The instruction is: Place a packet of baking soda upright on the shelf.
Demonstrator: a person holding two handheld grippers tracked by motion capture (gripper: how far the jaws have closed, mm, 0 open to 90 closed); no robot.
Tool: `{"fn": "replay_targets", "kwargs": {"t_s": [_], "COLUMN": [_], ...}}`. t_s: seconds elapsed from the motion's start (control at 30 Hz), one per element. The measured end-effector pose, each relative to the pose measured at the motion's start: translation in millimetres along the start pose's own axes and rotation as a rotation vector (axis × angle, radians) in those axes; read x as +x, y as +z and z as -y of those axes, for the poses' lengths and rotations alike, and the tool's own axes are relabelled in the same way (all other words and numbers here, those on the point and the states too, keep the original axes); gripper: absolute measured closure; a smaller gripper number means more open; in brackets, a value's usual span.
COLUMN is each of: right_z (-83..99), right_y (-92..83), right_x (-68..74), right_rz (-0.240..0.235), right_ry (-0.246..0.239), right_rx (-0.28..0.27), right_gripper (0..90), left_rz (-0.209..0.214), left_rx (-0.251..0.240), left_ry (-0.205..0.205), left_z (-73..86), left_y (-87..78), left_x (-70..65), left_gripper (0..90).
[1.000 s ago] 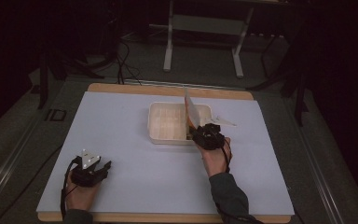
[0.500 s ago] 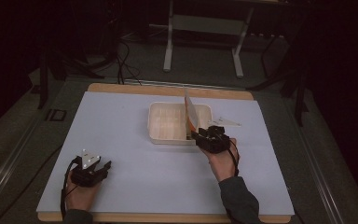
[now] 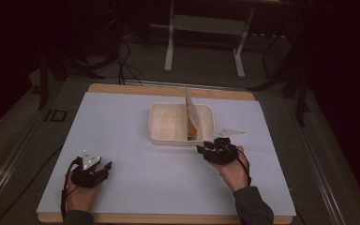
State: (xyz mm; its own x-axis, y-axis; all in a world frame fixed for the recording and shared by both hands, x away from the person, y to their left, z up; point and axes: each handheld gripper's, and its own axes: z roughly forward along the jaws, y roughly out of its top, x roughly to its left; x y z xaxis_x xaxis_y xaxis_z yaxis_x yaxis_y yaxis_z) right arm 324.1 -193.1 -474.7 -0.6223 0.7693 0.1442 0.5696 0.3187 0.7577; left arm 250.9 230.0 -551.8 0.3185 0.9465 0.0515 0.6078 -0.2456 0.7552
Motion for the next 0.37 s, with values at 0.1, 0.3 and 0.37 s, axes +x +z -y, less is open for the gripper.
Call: {"fn": "replay_targets", "kwargs": {"t_s": [0.1,0.3,0.37], "right_z": [8.4,30.1,38.7], "right_y": [-0.1,-2.3,-4.8], "right_x": [-1.9,-11.1,-17.2], "right_rz": [-0.014,0.012,0.035], "right_ry": [-0.021,-0.049,-0.045], "right_rx": [0.012,0.026,0.025], "right_gripper": [58.3,55.5,53.7], "left_rz": [0.0,-0.005,-0.029], "left_rx": [0.0,-0.002,0.007], "left_ry": [-0.001,-0.005,-0.012], "left_z": [0.0,0.0,-0.2], "left_y": [0.0,0.1,0.4], "left_x": [0.1,0.1,0.3], "left_gripper": [53.3,52.1,49.3]}}
